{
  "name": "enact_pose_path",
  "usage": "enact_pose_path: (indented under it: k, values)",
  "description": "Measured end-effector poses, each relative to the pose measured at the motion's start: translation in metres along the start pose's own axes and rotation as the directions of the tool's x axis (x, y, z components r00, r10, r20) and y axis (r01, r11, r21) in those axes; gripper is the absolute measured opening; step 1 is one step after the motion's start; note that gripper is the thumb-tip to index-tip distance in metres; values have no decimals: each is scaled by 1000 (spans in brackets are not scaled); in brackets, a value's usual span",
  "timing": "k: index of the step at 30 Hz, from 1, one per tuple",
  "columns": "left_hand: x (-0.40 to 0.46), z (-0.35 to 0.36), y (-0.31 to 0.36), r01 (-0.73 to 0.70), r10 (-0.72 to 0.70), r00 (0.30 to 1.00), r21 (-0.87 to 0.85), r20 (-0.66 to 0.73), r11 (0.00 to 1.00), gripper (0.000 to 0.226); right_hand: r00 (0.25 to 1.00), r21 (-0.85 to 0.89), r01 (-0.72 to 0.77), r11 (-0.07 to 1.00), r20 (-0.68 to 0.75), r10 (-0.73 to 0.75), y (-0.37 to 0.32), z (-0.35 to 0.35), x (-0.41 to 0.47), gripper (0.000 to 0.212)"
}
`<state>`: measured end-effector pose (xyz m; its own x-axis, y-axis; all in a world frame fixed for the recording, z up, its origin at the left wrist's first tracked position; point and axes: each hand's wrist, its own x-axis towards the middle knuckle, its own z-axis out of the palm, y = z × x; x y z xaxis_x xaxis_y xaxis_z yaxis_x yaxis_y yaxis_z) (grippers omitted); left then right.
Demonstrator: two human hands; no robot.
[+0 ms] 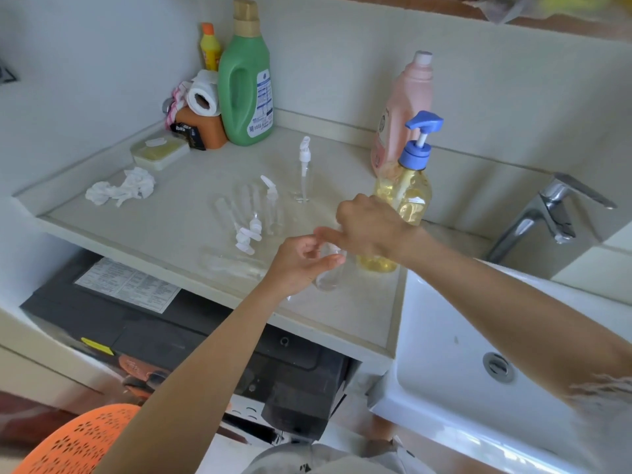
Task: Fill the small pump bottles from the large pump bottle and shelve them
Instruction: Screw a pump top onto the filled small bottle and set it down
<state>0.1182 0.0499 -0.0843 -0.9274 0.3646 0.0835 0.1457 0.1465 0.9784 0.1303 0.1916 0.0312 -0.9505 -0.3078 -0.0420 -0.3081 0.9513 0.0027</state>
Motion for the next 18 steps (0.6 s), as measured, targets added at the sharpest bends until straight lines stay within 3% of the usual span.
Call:
enact_pose_path:
  k: [2, 5, 9, 13, 18]
  values:
    - [-2, 0, 2, 4, -4, 1000, -25, -5, 1000, 23, 1000, 19, 17, 1000, 22, -17, 2, -1, 0, 49]
    - [-3, 1, 1, 5, -5, 1000, -8, -13, 1000, 29, 986, 62, 132, 989, 97, -137, 8, -8, 0, 38]
    - [-3, 4, -1, -23, 24, 999, 28, -27, 999, 39, 1000, -47, -15, 999, 10, 15, 4, 1, -2, 51]
    - [-4, 3, -1, -20, 21, 999, 27, -29, 999, 39, 983, 104, 125, 987, 121, -137, 12, -8, 1, 28]
    - [-5, 4, -4, -40, 43, 998, 65, -53, 997, 42, 998, 42, 57, 998, 2, -57, 3, 8, 0, 39]
